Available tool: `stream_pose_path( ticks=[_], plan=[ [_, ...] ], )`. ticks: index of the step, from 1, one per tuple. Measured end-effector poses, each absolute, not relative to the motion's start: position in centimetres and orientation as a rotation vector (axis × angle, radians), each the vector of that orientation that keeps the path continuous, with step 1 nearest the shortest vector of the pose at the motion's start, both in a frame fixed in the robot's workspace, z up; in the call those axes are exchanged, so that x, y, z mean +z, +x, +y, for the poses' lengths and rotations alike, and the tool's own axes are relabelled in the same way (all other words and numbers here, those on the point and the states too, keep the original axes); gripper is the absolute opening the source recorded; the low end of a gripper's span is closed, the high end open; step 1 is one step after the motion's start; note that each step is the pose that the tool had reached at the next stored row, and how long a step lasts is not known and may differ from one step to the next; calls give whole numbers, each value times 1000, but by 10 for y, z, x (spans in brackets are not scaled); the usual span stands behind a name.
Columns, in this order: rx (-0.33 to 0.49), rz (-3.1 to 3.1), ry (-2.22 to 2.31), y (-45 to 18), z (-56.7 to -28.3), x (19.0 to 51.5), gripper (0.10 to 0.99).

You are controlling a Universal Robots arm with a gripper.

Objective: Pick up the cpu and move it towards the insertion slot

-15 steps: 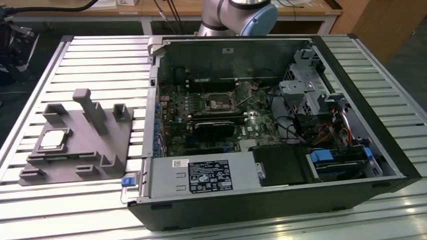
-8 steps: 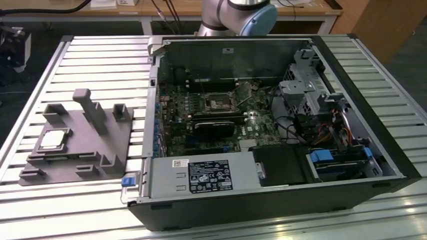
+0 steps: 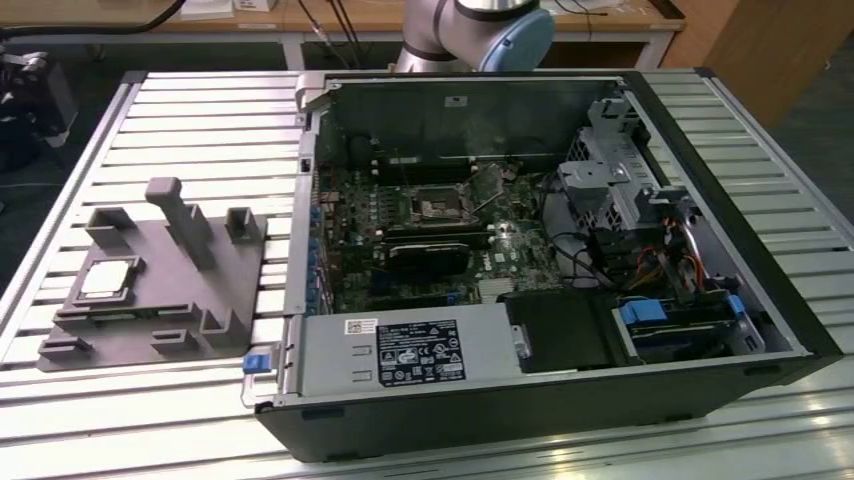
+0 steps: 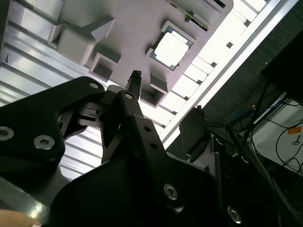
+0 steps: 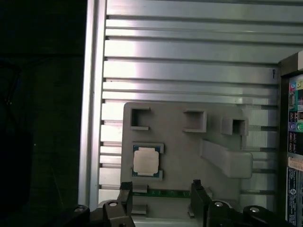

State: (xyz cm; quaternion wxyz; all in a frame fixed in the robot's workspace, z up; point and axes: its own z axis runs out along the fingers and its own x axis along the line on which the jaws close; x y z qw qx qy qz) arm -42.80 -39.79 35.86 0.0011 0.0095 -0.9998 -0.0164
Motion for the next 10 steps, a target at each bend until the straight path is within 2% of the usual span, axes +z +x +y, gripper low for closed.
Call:
stream_pose_path(
  ticks=[1,3,5,6,10],
  plan=[
    [-51,-3139,30,-428,-399,358,584],
    [-51,-3139,30,-430,-400,355,702],
    [-52,-3139,30,-433,-401,352,702],
    [-52,-3139,30,-434,-402,350,765],
    [-52,-3139,30,-439,-404,343,765]
  ],
)
